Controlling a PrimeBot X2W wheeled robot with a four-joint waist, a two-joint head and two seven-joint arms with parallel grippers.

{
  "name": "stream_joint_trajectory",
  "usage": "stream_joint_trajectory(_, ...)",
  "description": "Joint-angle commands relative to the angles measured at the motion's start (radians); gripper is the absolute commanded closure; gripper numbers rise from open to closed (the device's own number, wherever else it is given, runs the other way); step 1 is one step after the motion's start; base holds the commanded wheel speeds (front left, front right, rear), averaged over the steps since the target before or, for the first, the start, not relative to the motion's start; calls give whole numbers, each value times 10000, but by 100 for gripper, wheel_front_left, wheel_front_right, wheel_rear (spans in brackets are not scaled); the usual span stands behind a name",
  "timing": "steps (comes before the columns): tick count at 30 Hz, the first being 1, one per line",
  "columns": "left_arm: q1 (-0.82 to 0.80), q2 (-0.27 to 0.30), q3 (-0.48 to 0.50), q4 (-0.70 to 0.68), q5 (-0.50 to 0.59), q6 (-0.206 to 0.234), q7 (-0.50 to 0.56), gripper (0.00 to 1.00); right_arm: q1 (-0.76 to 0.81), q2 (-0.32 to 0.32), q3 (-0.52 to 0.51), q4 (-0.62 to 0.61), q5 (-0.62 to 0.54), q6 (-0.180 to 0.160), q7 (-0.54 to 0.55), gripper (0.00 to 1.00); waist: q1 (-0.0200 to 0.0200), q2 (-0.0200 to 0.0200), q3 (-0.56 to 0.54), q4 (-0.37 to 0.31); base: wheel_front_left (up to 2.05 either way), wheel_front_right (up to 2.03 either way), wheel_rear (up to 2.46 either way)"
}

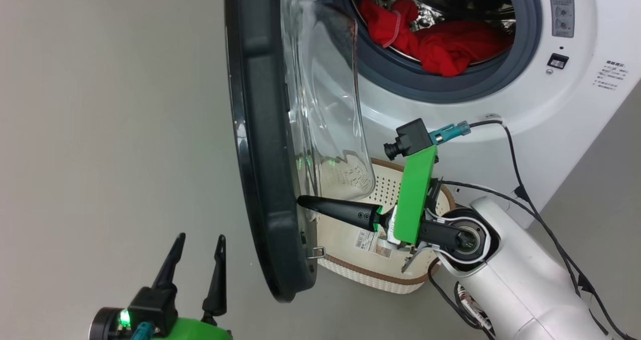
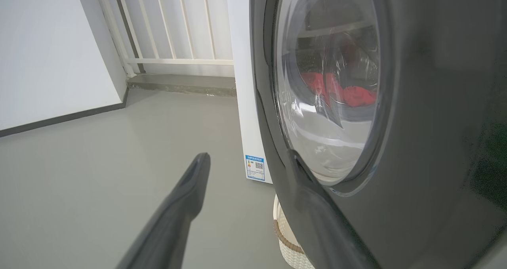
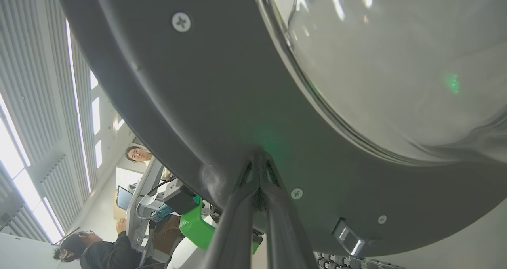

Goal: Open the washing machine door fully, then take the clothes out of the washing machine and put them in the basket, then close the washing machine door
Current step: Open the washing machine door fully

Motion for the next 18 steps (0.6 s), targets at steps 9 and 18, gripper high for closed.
stream_joint_trajectory(9, 31, 152, 654, -114, 137, -160, -122, 0, 608, -578, 150, -371, -731, 16, -1170, 0, -1, 0, -214, -353, 0, 0, 0)
stream_joint_trajectory(18, 258, 152, 1012, -148, 257, -233, -122, 0, 1398, -2072, 966, 203, -1991, 16, -3490, 0, -1, 0, -380, -828, 0, 0, 0)
